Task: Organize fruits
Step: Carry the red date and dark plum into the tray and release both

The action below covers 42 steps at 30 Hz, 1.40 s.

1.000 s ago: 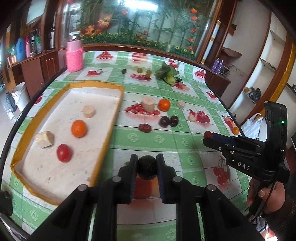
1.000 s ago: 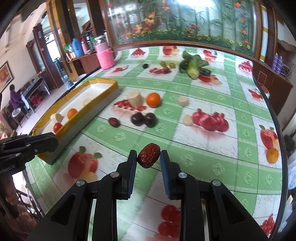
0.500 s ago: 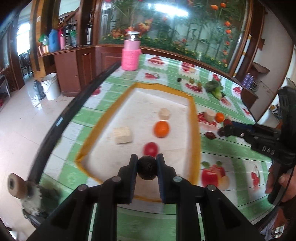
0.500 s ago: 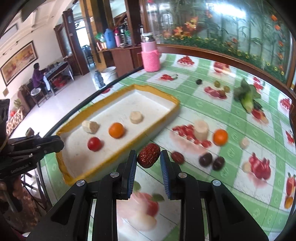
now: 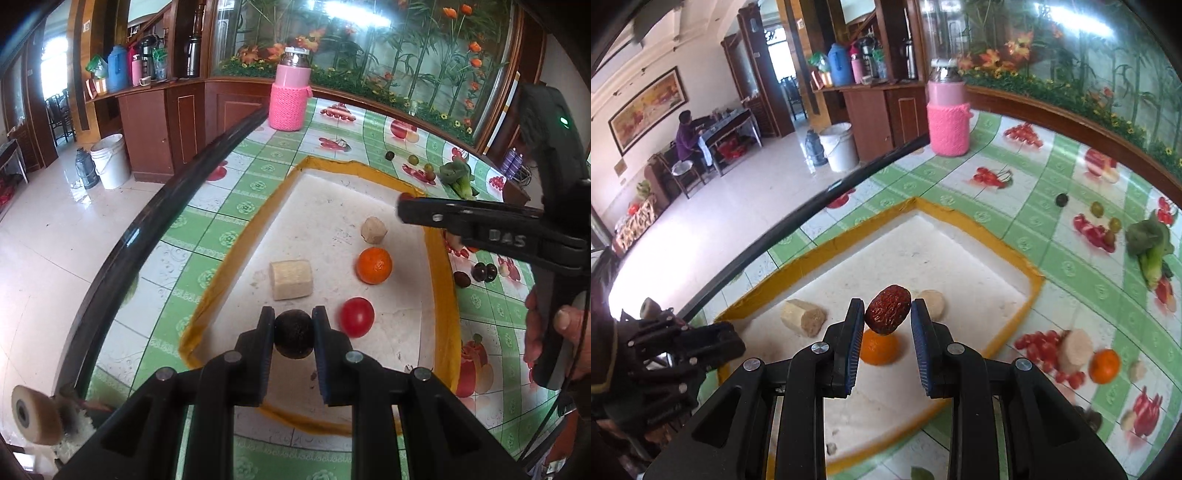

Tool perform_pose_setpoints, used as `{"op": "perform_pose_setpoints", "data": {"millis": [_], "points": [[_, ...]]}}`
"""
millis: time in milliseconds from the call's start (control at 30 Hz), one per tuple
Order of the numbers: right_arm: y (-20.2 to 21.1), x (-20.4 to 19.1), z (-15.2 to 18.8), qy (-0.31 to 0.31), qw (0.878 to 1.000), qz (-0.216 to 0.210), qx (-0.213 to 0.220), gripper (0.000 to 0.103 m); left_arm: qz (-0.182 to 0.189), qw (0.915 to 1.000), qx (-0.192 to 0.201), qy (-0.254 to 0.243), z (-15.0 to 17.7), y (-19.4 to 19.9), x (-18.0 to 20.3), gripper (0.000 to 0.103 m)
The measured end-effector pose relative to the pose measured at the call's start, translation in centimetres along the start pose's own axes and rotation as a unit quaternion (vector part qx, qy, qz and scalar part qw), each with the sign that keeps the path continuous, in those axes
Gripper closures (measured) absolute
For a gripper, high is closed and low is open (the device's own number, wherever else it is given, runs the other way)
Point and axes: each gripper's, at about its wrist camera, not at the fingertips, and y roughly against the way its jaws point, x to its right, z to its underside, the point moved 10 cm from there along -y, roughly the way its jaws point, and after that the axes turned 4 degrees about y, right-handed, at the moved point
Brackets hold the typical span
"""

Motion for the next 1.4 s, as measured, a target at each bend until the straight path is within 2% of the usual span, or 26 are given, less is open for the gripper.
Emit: {"op": "perform_pose_setpoints", "data": {"millis": [400,633,833,933,1100,1233,1400], "points": [[-6.1,-1.2,0.3,0.051,0.996,-0.015,-0.065,0.078,0.005,0.9995,-0.031,-0.009,0.6,-3.2,0.1,0.08],[-7.4,-1.9,0.6,0.07,0.994,-0.02,-0.083,0.078,0.001,0.9988,-0.046,-0.014,1.4,-4.2,0.0,0.08],[-8.1,-1.5,1.0,0.066,0.993,-0.015,-0.095,0.078,-0.003,0.9989,-0.042,-0.02,1.4,-4.2,0.0,0.08],[-8.2,-1.1,1.2,0.061,0.993,-0.008,-0.101,0.069,-0.004,0.9989,-0.042,-0.022,1.4,-4.3,0.1,0.079],[-7.9,-0.8,1.5,0.057,0.993,0.002,-0.103,0.069,-0.007,0.9989,-0.039,-0.025,1.5,-3.8,0.2,0.069],[-6.8,-0.8,1.9,0.058,0.993,0.01,-0.097,0.069,-0.026,0.999,-0.023,-0.028,1.3,-2.8,0.0,0.041],[-4.8,-0.7,2.6,0.053,0.995,0.019,-0.085,0.065,-0.036,0.9992,-0.008,-0.014,1.4,-1.2,-0.9,0.039]]}}
